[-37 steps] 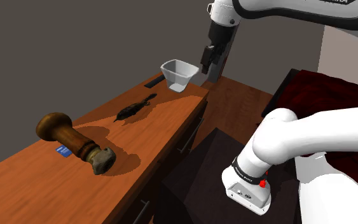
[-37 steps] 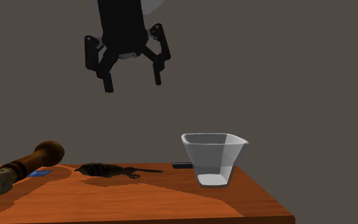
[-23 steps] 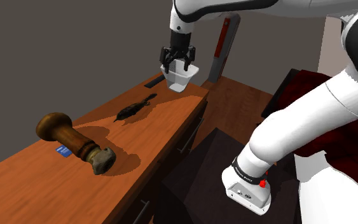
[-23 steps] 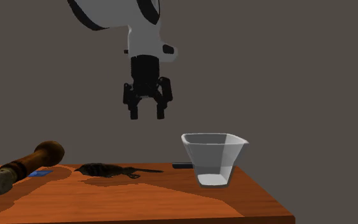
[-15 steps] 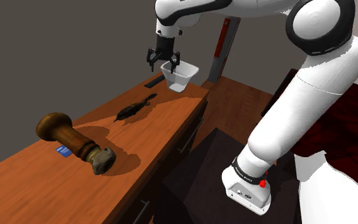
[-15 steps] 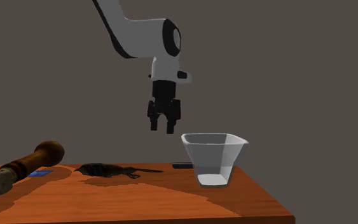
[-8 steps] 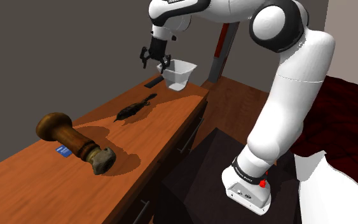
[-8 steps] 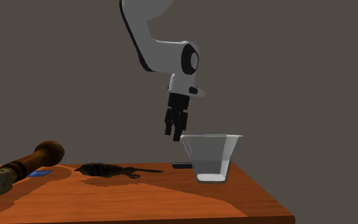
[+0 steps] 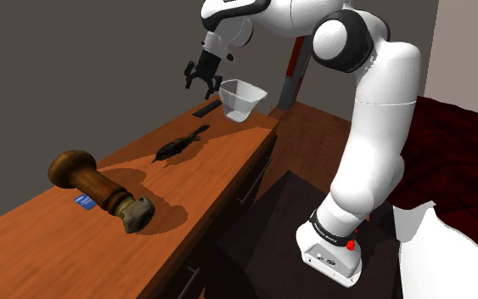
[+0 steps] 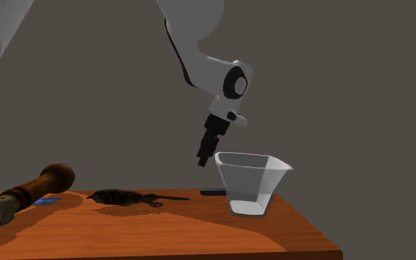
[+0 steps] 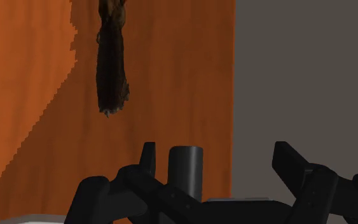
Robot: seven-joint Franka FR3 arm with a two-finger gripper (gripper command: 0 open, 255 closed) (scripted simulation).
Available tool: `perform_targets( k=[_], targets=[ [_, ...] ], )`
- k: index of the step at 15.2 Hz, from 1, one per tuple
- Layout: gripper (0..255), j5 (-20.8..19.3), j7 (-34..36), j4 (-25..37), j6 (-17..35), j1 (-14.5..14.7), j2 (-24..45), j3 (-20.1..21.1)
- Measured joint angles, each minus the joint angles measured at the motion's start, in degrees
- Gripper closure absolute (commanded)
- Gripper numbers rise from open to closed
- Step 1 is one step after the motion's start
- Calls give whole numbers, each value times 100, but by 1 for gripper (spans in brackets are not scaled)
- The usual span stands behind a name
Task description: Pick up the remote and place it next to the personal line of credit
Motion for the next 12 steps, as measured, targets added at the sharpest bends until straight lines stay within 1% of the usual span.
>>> perform_targets(
  k=[3,4,5,6,8,9,11,12],
  targets=[
    [0,-205,85,169,-32,58,125,-89],
    [0,-253,156,350,-108,99,232,-130],
    [0,-173,166,371,-129,121,281,-193],
    [0,12,180,498,-261,153,382,-286],
    [0,677,150,485,-623,246,470,-646],
    [0,937,127,296,-497,434,388,-864],
    [0,935,126,293,-494,429,384,-873],
    [0,854,119,313,-477,457,388,-890]
  ],
)
